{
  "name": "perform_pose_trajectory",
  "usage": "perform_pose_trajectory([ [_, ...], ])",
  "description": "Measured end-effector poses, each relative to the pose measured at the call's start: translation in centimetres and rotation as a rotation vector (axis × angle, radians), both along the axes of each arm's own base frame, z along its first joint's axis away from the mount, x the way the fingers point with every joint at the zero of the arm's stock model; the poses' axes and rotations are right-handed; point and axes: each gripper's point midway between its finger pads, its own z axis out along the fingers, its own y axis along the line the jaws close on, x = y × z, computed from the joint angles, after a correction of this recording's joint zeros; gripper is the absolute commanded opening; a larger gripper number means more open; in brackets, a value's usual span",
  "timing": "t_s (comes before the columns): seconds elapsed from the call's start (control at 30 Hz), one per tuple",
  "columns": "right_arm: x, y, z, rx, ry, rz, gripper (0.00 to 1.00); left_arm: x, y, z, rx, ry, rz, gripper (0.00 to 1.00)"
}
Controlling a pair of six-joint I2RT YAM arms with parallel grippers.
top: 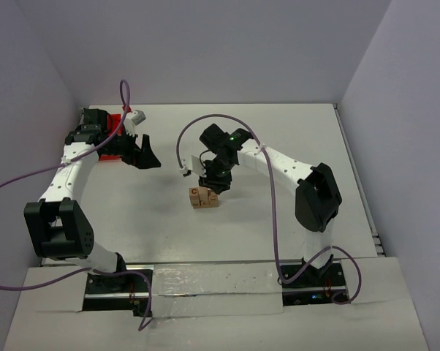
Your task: Build the wood block tower
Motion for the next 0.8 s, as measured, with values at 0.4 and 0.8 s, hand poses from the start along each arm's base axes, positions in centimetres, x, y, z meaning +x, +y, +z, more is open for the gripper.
perform_pose_trajectory([
  [0.4, 0.35, 0.56, -0.34, 0.002, -0.004, -0.003, 0.25, -0.02, 0.03, -0.04, 0.001, 0.000, -0.001, 0.99],
  [0.8, 0.36, 0.79, -0.60, -0.001, 0.001, -0.003, 0.29, -0.05, 0.10, -0.08, 0.004, -0.003, -0.005, 0.99],
])
